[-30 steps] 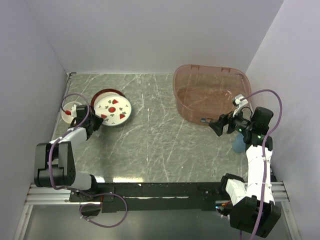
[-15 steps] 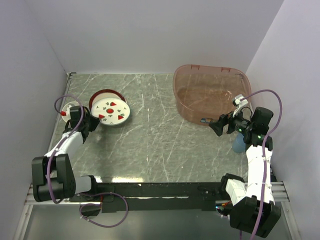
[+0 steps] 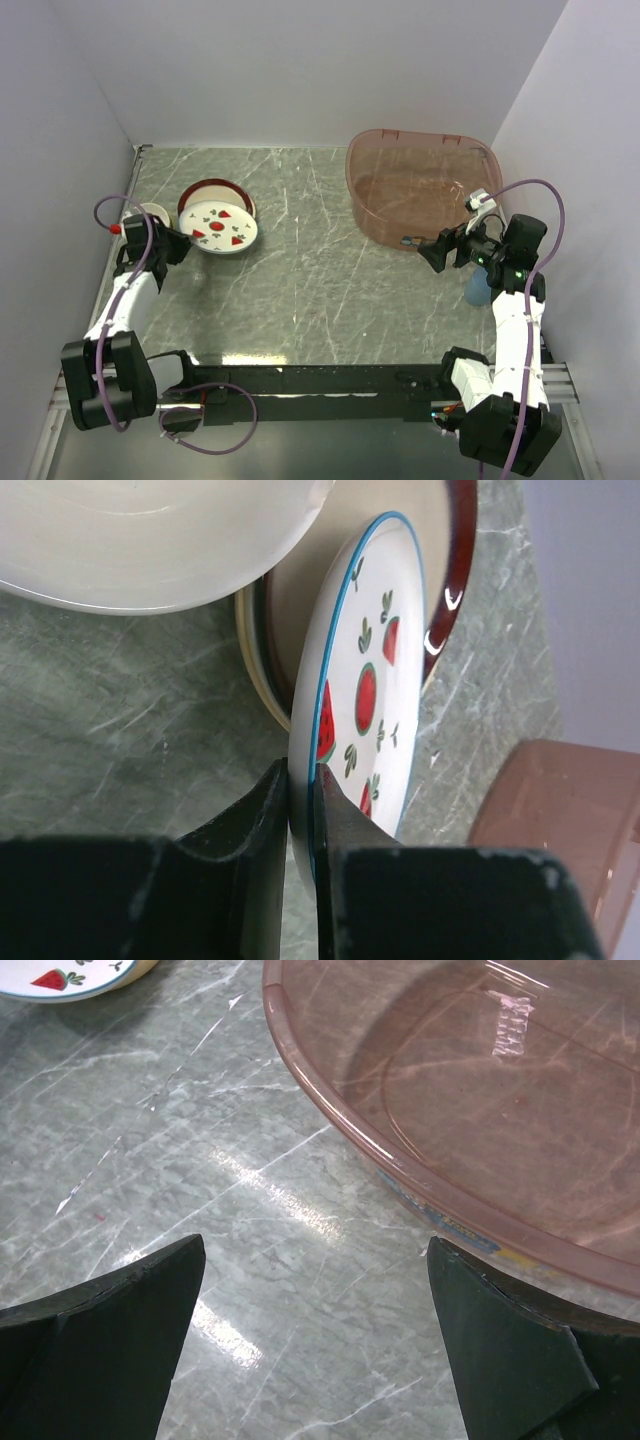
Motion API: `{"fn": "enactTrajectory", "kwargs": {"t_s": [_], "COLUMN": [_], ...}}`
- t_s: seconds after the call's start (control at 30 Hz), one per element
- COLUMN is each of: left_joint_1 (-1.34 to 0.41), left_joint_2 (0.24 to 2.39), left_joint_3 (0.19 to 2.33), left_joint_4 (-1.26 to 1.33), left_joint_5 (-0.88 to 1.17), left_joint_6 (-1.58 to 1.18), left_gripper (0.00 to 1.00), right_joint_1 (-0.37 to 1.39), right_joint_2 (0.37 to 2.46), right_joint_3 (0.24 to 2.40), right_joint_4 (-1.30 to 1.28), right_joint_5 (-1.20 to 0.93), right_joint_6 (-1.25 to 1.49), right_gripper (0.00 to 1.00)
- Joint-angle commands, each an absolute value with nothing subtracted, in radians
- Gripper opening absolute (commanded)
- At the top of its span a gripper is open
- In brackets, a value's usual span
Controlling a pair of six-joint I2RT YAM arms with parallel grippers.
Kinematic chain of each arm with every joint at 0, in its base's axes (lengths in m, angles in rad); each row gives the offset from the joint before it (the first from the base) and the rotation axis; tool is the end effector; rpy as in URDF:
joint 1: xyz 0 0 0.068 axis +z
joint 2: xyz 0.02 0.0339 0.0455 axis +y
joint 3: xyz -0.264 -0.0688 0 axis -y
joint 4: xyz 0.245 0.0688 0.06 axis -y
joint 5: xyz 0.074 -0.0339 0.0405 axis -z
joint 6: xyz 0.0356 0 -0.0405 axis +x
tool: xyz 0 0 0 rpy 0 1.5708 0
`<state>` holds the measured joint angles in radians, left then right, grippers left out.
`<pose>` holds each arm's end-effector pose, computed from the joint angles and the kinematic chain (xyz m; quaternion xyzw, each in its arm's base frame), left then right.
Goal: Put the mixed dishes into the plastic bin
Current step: Pick up the plate at the center of the board.
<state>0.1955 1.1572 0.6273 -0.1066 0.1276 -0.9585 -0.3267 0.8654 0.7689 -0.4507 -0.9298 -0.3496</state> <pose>0.2398 0.0429 0.2182 -0.4620 0.7624 -0.2202 0.3959 0.1795 -0.0307 0.3010 -0.2285 0.7768 0.2235 0.5426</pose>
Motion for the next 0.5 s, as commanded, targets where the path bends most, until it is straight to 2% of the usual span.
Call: {"fn": "enactTrajectory", "kwargs": {"t_s": [0.0,0.47], "left_joint_1": [0.236,0.301], "left_joint_2": [1.100,1.014], "left_joint_3": [0.673,0.644], "left_joint_4": [-0.008,0.123], "left_joint_5": [0.259,0.446], "left_joint_6": [-0.986,-1.054], "left_gripper": [0.01,0.01], "right_joint_1": [-0.321,-0.321], "right_joint_2": [0.847,0.847], "right_joint_3": [0.815,0.804], "right_joint_4": [-0.433,-0.423], "right_joint_5": [-0.940,-0.939], "right_joint_6": [-0.356,-0.354], "right_gripper": [1.00,1.00]}}
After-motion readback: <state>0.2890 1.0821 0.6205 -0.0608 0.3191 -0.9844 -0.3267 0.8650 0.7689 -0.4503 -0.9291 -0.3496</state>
